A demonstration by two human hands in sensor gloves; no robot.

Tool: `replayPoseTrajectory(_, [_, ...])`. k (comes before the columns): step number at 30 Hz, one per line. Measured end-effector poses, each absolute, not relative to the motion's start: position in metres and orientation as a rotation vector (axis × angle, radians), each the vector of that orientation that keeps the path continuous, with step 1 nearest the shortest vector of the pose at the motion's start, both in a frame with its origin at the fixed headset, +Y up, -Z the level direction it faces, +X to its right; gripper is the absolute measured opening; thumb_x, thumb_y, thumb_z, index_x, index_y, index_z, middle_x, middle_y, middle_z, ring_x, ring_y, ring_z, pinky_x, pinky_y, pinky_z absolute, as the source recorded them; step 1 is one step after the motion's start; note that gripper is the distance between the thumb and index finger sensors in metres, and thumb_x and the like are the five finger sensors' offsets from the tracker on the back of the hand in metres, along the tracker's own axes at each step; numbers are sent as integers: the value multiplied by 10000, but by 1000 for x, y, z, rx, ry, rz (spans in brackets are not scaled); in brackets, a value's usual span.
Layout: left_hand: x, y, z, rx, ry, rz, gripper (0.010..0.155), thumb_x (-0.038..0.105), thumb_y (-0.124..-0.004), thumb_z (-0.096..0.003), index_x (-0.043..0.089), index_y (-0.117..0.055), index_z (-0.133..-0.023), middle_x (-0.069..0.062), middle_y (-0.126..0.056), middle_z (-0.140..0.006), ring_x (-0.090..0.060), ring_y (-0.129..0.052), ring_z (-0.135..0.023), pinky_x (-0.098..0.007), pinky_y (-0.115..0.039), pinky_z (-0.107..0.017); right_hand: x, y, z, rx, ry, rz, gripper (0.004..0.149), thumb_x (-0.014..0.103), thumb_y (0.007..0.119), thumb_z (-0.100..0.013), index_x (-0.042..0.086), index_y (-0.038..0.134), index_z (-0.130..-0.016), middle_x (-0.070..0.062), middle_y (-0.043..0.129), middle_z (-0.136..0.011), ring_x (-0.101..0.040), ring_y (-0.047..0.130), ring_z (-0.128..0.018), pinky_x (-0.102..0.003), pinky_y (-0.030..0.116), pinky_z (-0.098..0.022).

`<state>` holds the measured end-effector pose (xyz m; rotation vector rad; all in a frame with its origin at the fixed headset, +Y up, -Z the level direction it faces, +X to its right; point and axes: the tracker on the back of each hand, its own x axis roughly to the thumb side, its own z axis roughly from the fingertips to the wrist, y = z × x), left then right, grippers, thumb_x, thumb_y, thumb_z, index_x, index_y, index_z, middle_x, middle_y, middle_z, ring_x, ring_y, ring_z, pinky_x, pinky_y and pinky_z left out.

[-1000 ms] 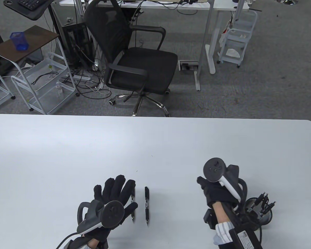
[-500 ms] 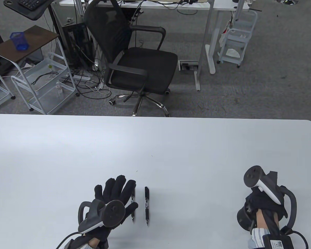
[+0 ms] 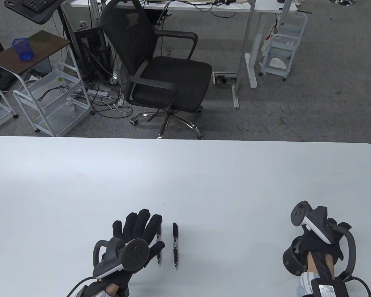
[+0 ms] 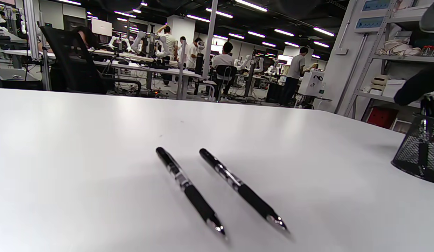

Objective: Press to open click pens

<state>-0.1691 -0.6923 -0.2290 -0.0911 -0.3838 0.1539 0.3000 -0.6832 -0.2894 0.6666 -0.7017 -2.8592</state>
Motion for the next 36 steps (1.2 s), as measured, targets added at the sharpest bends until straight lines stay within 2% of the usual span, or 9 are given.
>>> replayPoseTrajectory(11, [-170,-692,-230,-96,-381,154,702,581,-527,-703,274,-233,-1261,-214,-266,-1322,-590,-379,-1168,-811,-330,-761,302,-694,-292,704,-724,-2760,565,182,851,-601,250,616,-1110,-98,505,-1222,-463,246,-1149,-704,91,-767])
replayPoseTrajectory(18, [-169,-693,-230,-99,-382,151,702,582,-527,-702,276,-231,-1261,-212,-266,-1323,-588,-378,-1169,-810,-329,-762,302,-694,-292,700,-665,-2767,496,165,828,-603,233,689,-1074,-66,644,-1151,-444,316,-1144,-722,116,-762])
replayPoseTrajectory(24, [-169,-693,-230,-99,-382,151,702,581,-528,-702,275,-232,-1261,-215,-267,-1322,-590,-380,-1168,-810,-329,-762,301,-692,-292,677,-569,-2772,378,148,802,-602,213,813,-975,-55,782,-1035,-399,447,-1117,-723,148,-764])
replayPoseTrajectory(36, [-170,-693,-230,-98,-384,156,703,582,-527,-702,276,-230,-1261,-211,-268,-1322,-588,-381,-1168,-810,-329,-762,288,-673,-288,611,-519,-2806,412,160,783,-611,206,778,-1020,-79,760,-1056,-403,442,-1118,-735,132,-755])
